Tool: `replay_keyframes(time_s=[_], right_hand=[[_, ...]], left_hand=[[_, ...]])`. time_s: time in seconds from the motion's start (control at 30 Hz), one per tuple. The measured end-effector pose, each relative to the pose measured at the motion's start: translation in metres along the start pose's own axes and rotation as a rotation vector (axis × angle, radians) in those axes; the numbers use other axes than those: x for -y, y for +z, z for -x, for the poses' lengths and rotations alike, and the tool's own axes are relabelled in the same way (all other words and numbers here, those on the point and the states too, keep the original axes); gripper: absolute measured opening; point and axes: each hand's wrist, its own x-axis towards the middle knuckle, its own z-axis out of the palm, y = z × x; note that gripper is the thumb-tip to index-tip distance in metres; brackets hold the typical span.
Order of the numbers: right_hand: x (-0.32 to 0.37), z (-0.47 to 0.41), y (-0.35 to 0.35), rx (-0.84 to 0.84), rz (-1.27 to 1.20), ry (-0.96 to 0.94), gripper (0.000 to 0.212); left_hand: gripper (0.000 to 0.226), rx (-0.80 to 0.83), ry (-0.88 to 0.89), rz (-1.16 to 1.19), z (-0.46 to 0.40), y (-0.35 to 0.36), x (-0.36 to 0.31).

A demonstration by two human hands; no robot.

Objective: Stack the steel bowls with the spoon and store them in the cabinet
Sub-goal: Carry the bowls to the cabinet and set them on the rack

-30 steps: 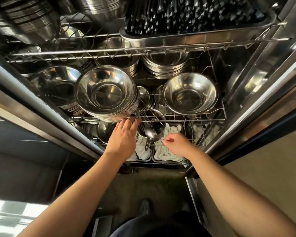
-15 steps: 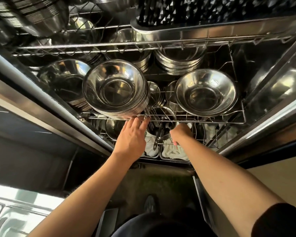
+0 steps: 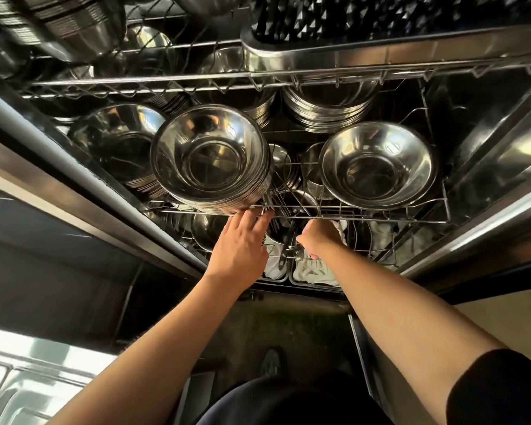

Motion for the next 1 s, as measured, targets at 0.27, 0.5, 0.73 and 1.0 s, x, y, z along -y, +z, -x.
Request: replay_keyframes(time_s=[0.27, 0.5, 0.73, 1.0], right_hand=[[-0.011, 0.013, -0.008, 0.104, -0.016, -0.15, 0.033], [-0.027, 0.052, -0.043, 0.1, 0.084, -0.278, 0.032], [-0.046, 0.124, -0.111, -0.142, 0.195, -0.373, 0.038], [-0.052, 0.146, -0.167, -0.456, 0.174, -0.338, 0.071]], left_hand=[[0.071, 0.036, 0.025, 0.012, -0.002, -0.007, 0.002], [0.078, 0.139, 0.005, -0.029, -0.004, -0.02, -0.004], [0.063, 0.103, 0.083, 0.007, -0.023, -0.045, -0.031], [0.074, -0.046, 0.319, 0.081, -0.073, -0.048, -0.068]])
